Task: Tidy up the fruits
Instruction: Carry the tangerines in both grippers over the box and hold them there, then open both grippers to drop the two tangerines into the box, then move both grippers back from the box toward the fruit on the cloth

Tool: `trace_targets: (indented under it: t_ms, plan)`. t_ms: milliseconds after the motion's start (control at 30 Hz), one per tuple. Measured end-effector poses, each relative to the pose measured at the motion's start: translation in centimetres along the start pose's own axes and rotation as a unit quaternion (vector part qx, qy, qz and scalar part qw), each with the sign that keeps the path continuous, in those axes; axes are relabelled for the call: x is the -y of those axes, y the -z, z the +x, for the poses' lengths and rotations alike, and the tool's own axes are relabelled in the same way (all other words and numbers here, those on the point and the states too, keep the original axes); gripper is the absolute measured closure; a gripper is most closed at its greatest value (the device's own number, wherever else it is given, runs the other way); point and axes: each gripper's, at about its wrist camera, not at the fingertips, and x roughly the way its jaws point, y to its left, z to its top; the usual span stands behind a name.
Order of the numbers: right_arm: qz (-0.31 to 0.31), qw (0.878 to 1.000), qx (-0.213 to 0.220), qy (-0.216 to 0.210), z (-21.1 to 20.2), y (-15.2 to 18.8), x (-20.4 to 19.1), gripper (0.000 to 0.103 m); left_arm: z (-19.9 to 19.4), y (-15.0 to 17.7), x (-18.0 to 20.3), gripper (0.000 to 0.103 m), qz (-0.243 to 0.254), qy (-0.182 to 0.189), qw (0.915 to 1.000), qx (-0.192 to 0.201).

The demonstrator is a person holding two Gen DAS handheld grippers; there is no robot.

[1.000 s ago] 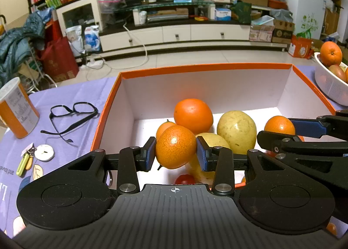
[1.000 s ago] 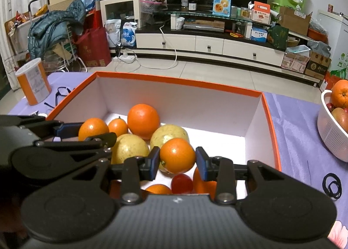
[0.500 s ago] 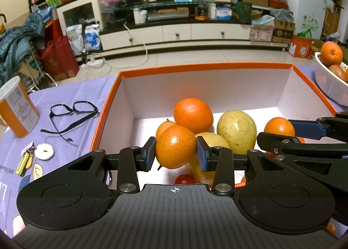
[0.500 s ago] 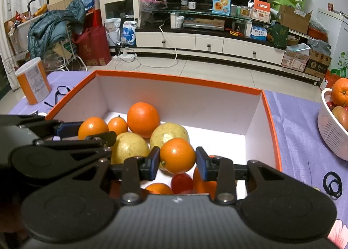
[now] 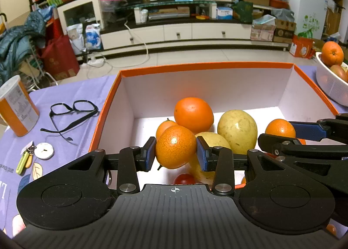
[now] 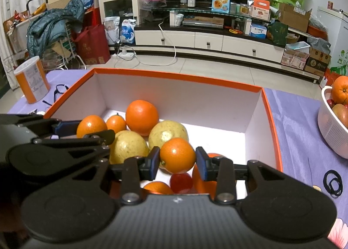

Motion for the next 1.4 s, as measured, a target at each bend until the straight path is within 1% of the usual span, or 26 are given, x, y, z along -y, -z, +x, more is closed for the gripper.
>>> trace_targets:
  t_ms: [100,133,167,233,300,433,533,600,700,767,867,967,1000,1100,1167,1233,1400]
  plan:
    - [-0.001,1.0,-0.001,0.0,0.0,-0.3,0.0,0.065,0.0,0.2,0.0,0.093,0.0,0.002,1.0,-0.001]
    - [-0.001,1.0,0.001,0.001,0.0,-0.2,0.0,0.064,0.0,0.3,0.0,0.085,0.001,0.001,1.0,0.001]
    - [-0.001,1.0,0.001,0.001,0.0,-0.3,0.1,0.061,-0.1,0.2,0.0,0.08,0.001,-0.003,1.0,0.002]
    - [-0.002,1.0,0.005,0.008,-0.1,-0.2,0.2,0.059,-0.5,-0.1,-0.1,0.057,0.003,-0.007,0.9999,0.014]
    - [0.001,1.0,0.015,0.011,-0.5,-0.3,0.6,0.056,-1.2,-0.4,-0.6,0.045,-0.004,-0.006,0.9997,0.025]
    - [0.009,0.998,0.057,0.01,-2.9,-0.6,1.6,0.051,-3.5,-0.9,-2.2,0.045,-0.026,0.022,0.998,0.054]
    - [0.006,0.996,0.088,0.004,-5.1,-0.7,2.5,0.05,-5.2,-1.1,-3.4,0.046,-0.028,0.029,0.9963,0.076]
    - [0.005,0.994,0.106,-0.001,-6.9,-0.5,3.5,0.047,-6.5,-0.9,-4.1,0.046,-0.026,0.03,0.9954,0.087]
    - [0.002,0.992,0.126,-0.002,-10.3,0.7,5.2,0.041,-8.6,0.3,-5.0,0.046,-0.03,0.033,0.9937,0.103]
    - [0.007,0.992,0.127,-0.003,-12.3,1.9,6.4,0.04,-9.7,1.6,-5.3,0.045,-0.04,0.048,0.9926,0.104]
    - [0.025,0.993,0.111,-0.01,-14.7,5.3,8.2,0.039,-10.7,3.9,-5.0,0.045,-0.039,0.067,0.9929,0.09]
    - [0.031,0.996,0.082,-0.022,-15.3,8.9,8.5,0.039,-11.0,6.3,-3.8,0.046,-0.01,0.071,0.9952,0.066]
    - [0.023,0.997,0.07,-0.024,-15.1,9.7,8.3,0.039,-10.9,7.1,-3.3,0.048,0.0,0.073,0.9958,0.057]
    - [-0.028,0.998,0.036,-0.033,-13.9,12.3,6.8,0.039,-10.5,8.5,-1.9,0.048,0.028,0.085,0.9952,0.04]
    - [-0.056,0.998,0.022,-0.036,-12.8,13.1,5.8,0.039,-10.2,8.9,-0.8,0.048,0.047,0.09,0.9941,0.039]
    - [-0.058,0.997,0.006,-0.045,-11.8,13.3,5.3,0.039,-9.7,9.3,-0.5,0.048,0.057,0.088,0.9939,0.034]
    - [-0.075,0.996,-0.008,-0.046,-10.0,13.0,4.5,0.04,-7.8,9.4,-1.1,0.049,0.057,0.087,0.9945,0.007]
